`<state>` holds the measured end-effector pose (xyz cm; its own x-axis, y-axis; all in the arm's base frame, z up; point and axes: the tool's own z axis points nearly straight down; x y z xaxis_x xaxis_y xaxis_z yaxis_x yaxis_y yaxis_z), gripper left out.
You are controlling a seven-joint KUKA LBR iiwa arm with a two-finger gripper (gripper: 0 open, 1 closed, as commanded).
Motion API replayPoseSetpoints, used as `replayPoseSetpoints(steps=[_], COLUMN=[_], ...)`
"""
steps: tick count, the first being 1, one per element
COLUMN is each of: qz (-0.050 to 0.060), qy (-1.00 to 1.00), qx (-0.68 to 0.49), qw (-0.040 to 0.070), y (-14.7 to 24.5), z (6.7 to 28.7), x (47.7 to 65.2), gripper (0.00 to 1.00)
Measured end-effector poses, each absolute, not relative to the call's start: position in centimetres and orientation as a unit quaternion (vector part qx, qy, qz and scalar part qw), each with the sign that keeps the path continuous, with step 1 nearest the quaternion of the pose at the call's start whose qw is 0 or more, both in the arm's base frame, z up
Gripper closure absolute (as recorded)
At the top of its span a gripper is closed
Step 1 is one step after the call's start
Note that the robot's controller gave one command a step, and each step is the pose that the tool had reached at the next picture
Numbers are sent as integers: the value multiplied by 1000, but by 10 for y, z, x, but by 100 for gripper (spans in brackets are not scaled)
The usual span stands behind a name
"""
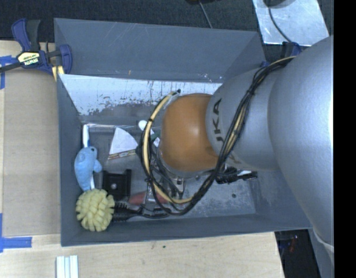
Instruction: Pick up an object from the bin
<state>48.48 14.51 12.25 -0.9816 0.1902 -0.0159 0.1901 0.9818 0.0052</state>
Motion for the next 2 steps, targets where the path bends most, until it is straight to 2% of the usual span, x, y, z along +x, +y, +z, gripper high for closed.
replayPoseSetpoints(steps=[1, 2], qz=[0, 2], qy=[999, 986], qx=[40, 166], qw=[0, 6], y=[134, 115], z=[74, 70], x=[490, 493], gripper=[0, 0])
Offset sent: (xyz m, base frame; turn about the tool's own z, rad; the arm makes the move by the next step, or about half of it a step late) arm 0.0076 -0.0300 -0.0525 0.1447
